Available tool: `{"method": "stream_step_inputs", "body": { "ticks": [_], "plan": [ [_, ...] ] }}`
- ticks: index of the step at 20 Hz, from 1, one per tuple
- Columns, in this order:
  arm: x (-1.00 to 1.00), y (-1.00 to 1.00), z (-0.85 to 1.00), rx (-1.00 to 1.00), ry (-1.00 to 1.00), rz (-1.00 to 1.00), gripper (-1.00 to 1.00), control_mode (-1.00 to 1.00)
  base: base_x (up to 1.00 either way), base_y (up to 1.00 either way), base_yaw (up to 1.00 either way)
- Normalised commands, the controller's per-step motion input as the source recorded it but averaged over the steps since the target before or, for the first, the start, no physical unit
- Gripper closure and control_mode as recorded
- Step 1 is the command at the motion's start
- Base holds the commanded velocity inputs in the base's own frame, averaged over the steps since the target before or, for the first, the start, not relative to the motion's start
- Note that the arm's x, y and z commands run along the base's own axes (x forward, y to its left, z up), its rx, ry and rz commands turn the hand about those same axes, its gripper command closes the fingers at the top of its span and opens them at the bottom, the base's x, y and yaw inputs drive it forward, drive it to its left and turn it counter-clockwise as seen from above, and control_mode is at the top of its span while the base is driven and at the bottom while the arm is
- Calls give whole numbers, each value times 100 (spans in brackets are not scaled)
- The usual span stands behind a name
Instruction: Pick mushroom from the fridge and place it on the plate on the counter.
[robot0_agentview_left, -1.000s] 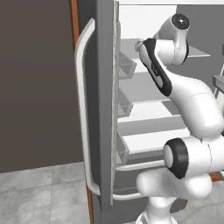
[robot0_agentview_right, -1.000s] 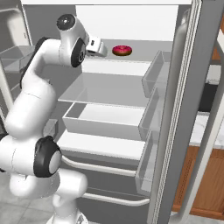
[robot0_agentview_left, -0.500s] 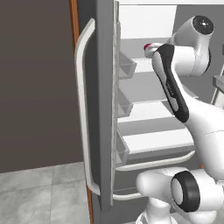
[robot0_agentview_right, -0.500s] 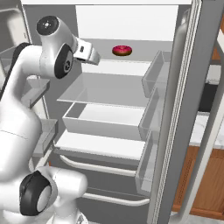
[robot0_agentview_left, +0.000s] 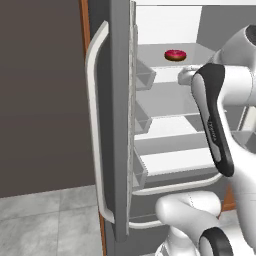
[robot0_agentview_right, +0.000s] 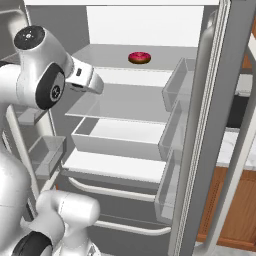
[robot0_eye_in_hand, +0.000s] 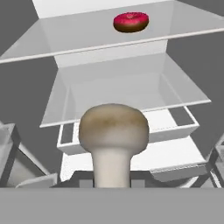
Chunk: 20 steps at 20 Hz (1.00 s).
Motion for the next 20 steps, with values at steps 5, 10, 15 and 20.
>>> {"method": "stream_step_inputs", "body": {
  "ticks": [5, 10, 15, 20],
  "plan": [
    [-88, 0, -21, -17, 52, -1, 100, -100, 0, 0, 0],
    [-84, -2, -65, -5, 37, -2, 100, -100, 0, 0, 0],
    [-88, -2, -70, 0, 15, 1, 100, -100, 0, 0, 0],
    [-59, 0, -72, 0, 0, 1, 100, -100, 0, 0, 0]
  ]
}}
